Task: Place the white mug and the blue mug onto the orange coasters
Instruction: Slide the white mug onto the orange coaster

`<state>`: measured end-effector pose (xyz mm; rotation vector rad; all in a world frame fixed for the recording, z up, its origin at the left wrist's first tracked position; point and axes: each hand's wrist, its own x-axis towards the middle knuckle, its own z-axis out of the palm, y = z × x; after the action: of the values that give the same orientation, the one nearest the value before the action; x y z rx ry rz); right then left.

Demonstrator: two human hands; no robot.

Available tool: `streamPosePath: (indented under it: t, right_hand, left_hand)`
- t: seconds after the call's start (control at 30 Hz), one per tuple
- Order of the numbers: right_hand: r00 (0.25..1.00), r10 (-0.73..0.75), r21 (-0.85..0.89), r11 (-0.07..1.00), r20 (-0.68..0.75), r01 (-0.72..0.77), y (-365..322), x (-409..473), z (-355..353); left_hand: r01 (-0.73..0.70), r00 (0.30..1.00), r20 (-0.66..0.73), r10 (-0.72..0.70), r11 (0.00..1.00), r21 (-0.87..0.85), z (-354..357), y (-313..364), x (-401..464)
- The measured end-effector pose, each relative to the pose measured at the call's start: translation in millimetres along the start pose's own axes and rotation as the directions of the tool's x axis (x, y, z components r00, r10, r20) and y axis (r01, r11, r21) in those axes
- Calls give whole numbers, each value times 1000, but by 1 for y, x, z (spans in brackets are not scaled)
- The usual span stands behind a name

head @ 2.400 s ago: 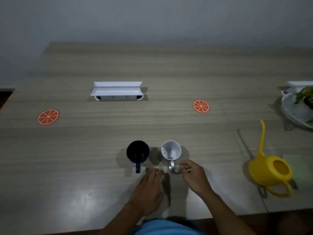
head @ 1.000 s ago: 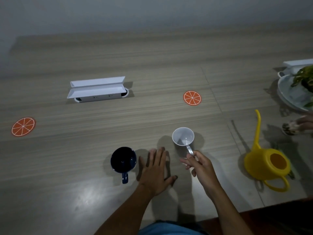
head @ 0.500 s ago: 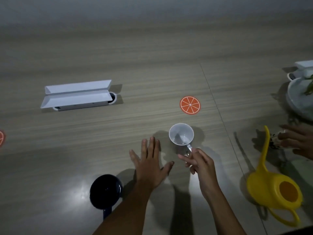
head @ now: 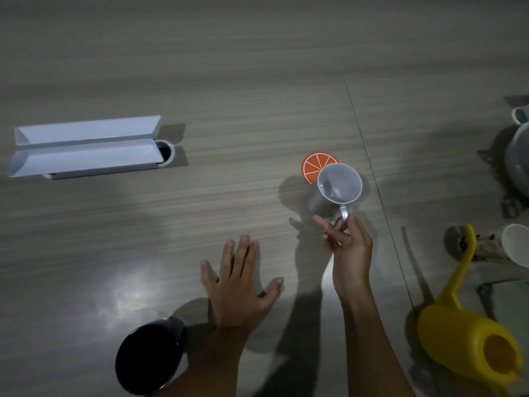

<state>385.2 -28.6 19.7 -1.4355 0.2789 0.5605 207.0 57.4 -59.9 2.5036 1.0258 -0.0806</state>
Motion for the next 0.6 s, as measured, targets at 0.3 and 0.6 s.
streamPosePath:
  t: [0.3, 0.6]
  right_hand:
    - [996, -87, 113, 990, 2, 86, -11, 52, 18]
    - [997, -81, 103, 991, -18, 83, -9, 71, 28]
  left_hand:
    - [-5, 999, -33, 4, 1000, -14, 2, 0, 0]
    - [-5, 999, -45, 4, 1000, -18, 1, 0, 0]
